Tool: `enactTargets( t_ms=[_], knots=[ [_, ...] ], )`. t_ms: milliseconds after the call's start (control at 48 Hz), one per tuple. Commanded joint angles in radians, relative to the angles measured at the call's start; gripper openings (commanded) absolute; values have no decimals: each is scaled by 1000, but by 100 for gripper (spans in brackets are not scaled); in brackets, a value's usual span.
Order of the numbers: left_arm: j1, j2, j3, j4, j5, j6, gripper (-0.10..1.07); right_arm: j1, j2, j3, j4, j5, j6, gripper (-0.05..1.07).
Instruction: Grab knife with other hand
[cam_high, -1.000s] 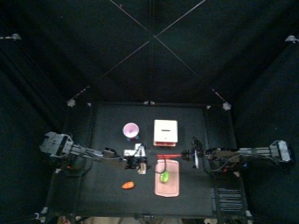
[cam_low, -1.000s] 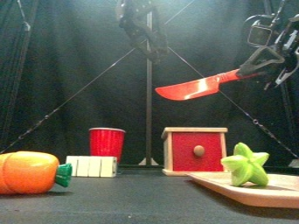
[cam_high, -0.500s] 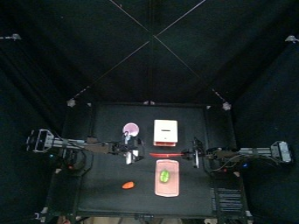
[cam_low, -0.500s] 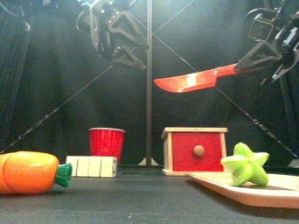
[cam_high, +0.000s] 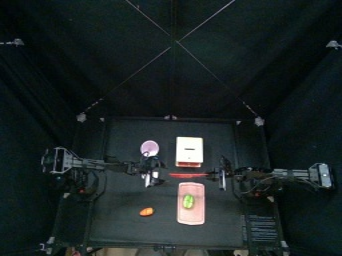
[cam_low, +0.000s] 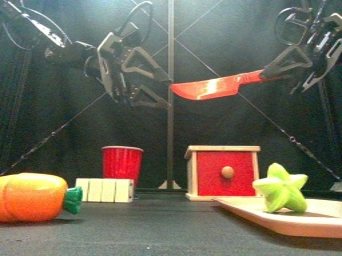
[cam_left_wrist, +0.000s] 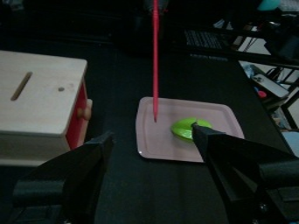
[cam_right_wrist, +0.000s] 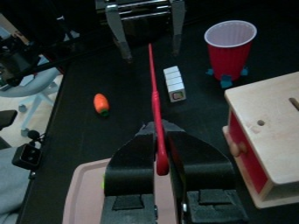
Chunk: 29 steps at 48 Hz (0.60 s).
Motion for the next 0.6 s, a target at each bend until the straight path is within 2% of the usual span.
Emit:
enactTargets(
  t_ms=[0, 229, 583],
  knots=[
    [3, 26, -18, -32, -28, 5, 103, -8, 31, -12, 17, -34, -2, 31],
    [-3, 91, -34, -77, -155, 6, 103, -15, 103, -12, 26, -86, -2, 31],
    [-38, 103, -21, -78, -173, 6, 95, -17, 115, -15, 21, -92, -3, 31]
  ],
)
